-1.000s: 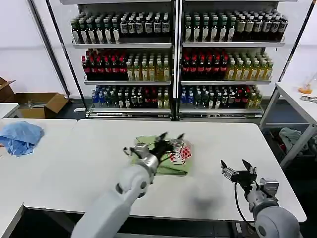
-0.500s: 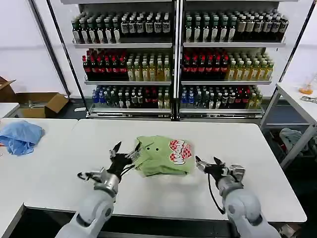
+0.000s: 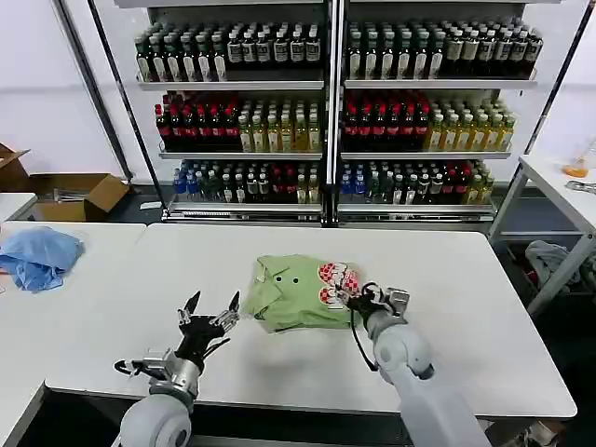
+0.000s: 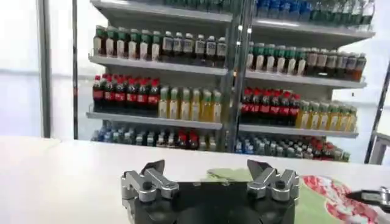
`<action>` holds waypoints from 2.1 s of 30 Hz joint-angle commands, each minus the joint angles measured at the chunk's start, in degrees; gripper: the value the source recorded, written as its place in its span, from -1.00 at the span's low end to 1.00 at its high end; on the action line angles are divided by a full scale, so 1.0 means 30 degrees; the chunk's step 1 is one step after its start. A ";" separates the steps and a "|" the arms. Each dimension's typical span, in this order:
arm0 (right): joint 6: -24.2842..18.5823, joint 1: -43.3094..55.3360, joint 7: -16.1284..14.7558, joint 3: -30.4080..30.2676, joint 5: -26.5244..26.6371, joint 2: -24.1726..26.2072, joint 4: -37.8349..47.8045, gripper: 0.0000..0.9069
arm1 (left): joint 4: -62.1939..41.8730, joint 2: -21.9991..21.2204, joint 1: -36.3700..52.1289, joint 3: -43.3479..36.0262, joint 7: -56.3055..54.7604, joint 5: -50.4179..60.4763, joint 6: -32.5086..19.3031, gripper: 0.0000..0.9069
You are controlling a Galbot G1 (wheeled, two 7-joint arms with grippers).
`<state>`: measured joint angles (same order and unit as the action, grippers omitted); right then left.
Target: Fold and organize the clothes.
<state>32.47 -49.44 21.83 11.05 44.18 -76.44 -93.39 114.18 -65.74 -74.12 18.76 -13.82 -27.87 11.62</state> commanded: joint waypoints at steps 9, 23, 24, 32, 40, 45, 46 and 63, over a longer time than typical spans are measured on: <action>-0.0167 0.1405 0.0840 -0.0685 0.0168 -0.0426 0.2111 -1.00 | 0.0312 0.0117 -0.0962 0.0431 -0.0015 0.0343 -0.0104 1.00; -0.0842 0.1384 0.0552 -0.0517 -0.1189 0.0612 0.2377 -1.00 | 0.0160 0.0066 -0.0784 0.0171 0.0255 0.0320 0.0786 1.00; -0.0895 0.1396 0.0488 -0.0387 -0.1363 0.0711 0.2400 -1.00 | 0.0179 0.0039 -0.0816 0.0143 0.0280 0.0330 0.0810 1.00; -0.0972 0.1488 0.0011 0.0738 -0.1997 0.1907 0.2431 -1.00 | 0.0283 -0.0032 -0.0881 -0.0085 0.0453 0.0405 0.1026 1.00; -0.0836 0.1246 -0.0473 0.1452 -0.3158 0.2765 0.2481 -1.00 | 0.0324 -0.0133 -0.0929 -0.0350 0.0547 0.0532 0.1154 1.00; -0.1492 0.0494 -0.2047 0.1621 -0.4365 0.2854 0.1295 1.00 | 0.0523 -0.0201 -0.0902 -0.0437 0.0573 0.0444 0.1107 1.00; -0.2163 0.0221 -0.2239 0.1638 -0.5134 0.2921 0.0756 1.00 | 0.0632 -0.0196 -0.0911 -0.0435 0.0576 0.0346 0.1054 1.00; -0.8651 -1.2434 -0.3176 0.7722 -0.9781 0.3457 -1.0151 1.00 | 0.1825 -0.0403 -0.1543 -0.0056 0.0594 0.0347 0.0593 1.00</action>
<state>15.21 -62.80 14.46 22.26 21.13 -65.77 -104.38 118.35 -66.61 -78.19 18.50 -12.10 -26.79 13.64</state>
